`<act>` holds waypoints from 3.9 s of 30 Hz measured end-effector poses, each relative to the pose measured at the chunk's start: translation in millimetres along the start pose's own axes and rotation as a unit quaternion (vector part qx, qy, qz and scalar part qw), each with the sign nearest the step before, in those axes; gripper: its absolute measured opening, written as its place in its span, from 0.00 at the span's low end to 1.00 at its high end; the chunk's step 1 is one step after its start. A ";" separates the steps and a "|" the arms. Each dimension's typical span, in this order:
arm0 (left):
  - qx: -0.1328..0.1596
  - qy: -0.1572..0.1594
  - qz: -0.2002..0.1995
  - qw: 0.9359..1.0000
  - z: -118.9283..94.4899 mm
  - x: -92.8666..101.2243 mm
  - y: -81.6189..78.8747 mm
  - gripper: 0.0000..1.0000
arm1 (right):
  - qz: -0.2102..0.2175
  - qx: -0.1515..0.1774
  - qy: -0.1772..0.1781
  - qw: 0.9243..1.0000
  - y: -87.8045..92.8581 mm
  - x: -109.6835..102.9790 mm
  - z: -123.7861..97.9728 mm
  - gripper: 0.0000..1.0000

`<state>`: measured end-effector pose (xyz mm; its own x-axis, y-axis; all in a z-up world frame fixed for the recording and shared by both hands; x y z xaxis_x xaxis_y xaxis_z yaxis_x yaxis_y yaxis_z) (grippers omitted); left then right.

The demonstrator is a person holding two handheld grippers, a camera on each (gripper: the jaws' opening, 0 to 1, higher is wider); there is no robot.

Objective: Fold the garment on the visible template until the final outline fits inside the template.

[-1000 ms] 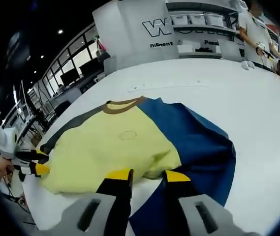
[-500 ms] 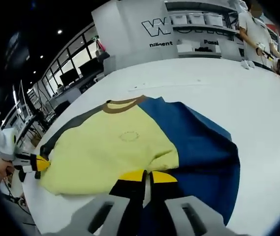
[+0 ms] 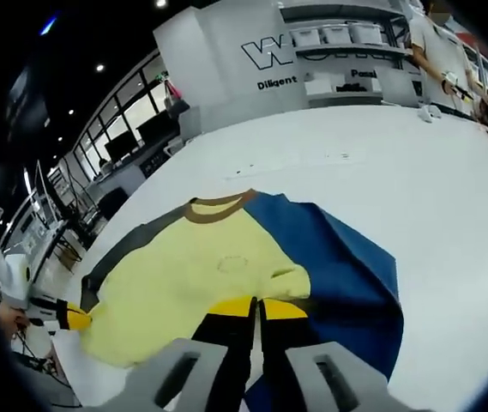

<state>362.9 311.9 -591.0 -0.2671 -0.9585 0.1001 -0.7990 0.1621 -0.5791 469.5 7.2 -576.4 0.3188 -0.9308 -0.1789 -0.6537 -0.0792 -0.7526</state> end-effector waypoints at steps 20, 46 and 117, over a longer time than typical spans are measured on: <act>-0.025 0.061 0.038 0.997 -41.0 35.7 25.6 0.05 | 0.003 -0.010 0.013 1.000 -15.9 0.5 12.3 0.00; 0.007 0.036 0.000 0.999 -62.8 30.0 20.4 0.05 | -0.005 -0.016 -0.036 0.999 30.3 -22.8 -11.0 0.47; 0.180 -0.057 0.006 0.982 -64.0 -20.0 -83.8 0.06 | -0.114 0.072 -0.114 0.984 -33.1 -117.4 34.5 0.00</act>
<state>400.8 332.5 -492.8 -0.1959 -0.9805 0.0124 -0.5483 0.0990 -0.8304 477.4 131.4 -552.3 0.6023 -0.7890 -0.1213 -0.4491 -0.2092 -0.8686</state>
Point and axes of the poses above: the point that each gripper's makers call its tool centre point, and the gripper's own axes: z roughly forward along the fingers, x roughly to its right, y roughly out of its underside, the point moved 3 cm from there along -z, roughly backward along the fingers, and after that the axes turned 8 degrees about -z, right-handed, at the moved point
